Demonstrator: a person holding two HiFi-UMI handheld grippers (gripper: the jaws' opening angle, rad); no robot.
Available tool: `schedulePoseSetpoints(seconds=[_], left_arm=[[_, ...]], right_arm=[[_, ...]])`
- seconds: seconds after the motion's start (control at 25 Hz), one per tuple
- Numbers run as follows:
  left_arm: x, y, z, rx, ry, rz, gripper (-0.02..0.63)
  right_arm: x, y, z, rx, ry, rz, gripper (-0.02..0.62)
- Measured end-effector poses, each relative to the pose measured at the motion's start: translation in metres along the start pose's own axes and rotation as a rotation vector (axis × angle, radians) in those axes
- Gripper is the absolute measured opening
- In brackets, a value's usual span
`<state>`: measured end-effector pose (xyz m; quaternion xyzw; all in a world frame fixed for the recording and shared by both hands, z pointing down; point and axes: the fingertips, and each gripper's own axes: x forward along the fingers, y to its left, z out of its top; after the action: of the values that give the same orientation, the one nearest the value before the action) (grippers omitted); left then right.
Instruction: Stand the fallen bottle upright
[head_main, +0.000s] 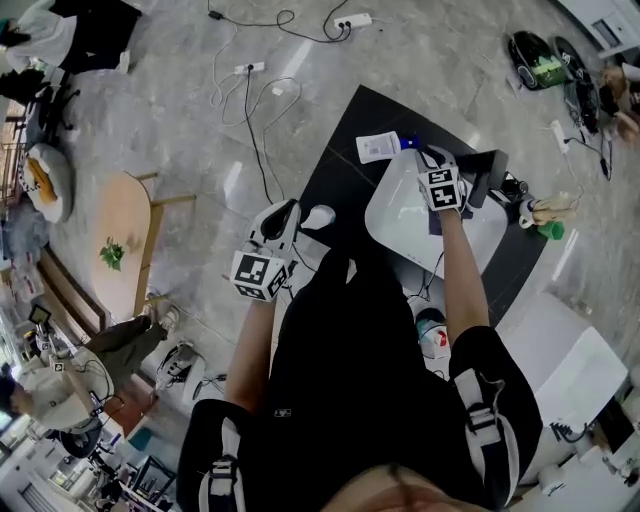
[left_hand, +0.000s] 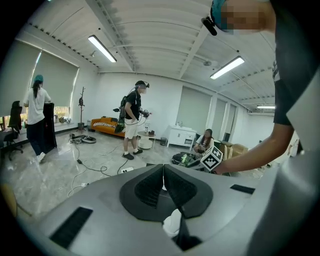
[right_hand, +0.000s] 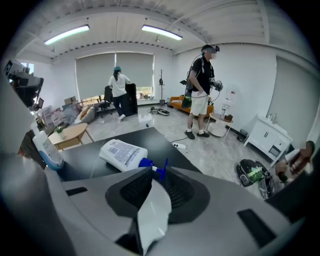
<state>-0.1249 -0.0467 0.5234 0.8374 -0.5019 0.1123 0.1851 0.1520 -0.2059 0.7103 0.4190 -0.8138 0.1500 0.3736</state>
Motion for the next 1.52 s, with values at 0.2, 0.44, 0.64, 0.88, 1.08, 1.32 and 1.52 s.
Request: schedulePoseSetpoints(seconds=[0.2, 0.44, 0.64, 0.88, 1.08, 1.32, 1.52], left_arm=[[0.008, 0.006, 0.003, -0.002, 0.014, 0.016, 0.018], [0.017, 0.006, 0.001, 0.0, 0.031, 0.014, 0.018], [0.02, 0.004, -0.001, -0.001, 0.04, 0.013, 0.018], [0.022, 0.004, -0.003, 0.002, 0.048, 0.012, 0.018], [0.023, 0.005, -0.004, 0.004, 0.046, 0.008, 0.018], [0.023, 0.004, 0.0, 0.009, 0.03, -0.001, 0.018], [0.018, 0.008, 0.0, 0.0, 0.009, 0.001, 0.018]], right_arm=[[0.028, -0.004, -0.02, 0.02, 0.053, 0.02, 0.152], [0.048, -0.006, -0.025, 0.02, 0.075, 0.009, 0.129], [0.052, -0.009, -0.024, 0.009, 0.054, -0.012, 0.092], [0.052, -0.009, -0.017, 0.026, 0.018, -0.032, 0.083], [0.039, -0.007, 0.003, -0.002, -0.047, -0.072, 0.08], [0.011, 0.002, 0.029, -0.148, -0.11, -0.172, 0.078], [-0.007, 0.013, 0.048, -0.265, -0.135, -0.245, 0.078]])
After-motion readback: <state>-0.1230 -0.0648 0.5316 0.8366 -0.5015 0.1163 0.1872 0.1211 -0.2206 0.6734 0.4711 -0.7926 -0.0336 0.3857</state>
